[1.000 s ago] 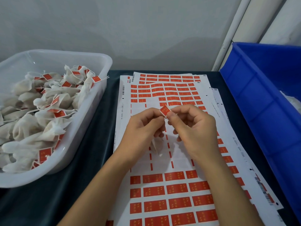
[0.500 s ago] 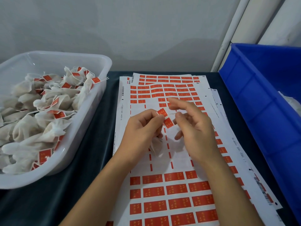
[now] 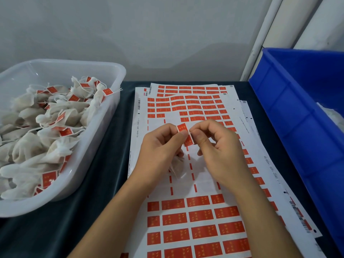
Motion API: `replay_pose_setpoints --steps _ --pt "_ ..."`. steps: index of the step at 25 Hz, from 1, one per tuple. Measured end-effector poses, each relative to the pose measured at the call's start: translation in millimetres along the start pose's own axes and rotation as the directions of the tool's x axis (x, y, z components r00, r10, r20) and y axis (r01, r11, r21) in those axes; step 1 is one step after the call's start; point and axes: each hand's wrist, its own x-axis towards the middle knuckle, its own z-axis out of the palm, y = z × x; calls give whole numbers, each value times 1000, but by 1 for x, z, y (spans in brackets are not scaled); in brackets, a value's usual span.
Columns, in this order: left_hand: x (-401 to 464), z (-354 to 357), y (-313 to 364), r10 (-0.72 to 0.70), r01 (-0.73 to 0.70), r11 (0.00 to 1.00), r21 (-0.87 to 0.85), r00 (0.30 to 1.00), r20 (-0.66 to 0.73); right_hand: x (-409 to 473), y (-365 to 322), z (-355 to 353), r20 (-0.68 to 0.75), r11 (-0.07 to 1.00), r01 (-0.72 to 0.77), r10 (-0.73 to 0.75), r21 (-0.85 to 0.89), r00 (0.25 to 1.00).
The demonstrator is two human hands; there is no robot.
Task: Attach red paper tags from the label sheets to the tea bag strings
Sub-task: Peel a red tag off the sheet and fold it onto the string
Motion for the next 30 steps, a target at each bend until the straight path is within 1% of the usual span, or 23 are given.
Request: replay_pose_setpoints --steps 8,14,16,20,25,30 --pt "0 1 -1 26 -25 999 21 999 -32 -1 -2 1 5 999 -4 4 -45 1000" --pt "1 1 -1 19 -19 1000 20 999 -27 -1 -2 -5 14 999 -4 3 47 1000" --pt "1 0 0 31 -30 999 17 999 -19 -1 -1 -6 38 1000 13 -14 26 999" --pt "0 -1 -1 46 -46 999 10 999 0 -2 1 -6 63 1000 1 -1 -7 998" --pt "0 0 0 56 -57 998 39 998 19 -2 -3 -5 27 998 16 -15 -59 1000" --pt "0 0 2 51 -53 998 37 998 35 -2 -4 -5 24 996 7 -5 -92 1000"
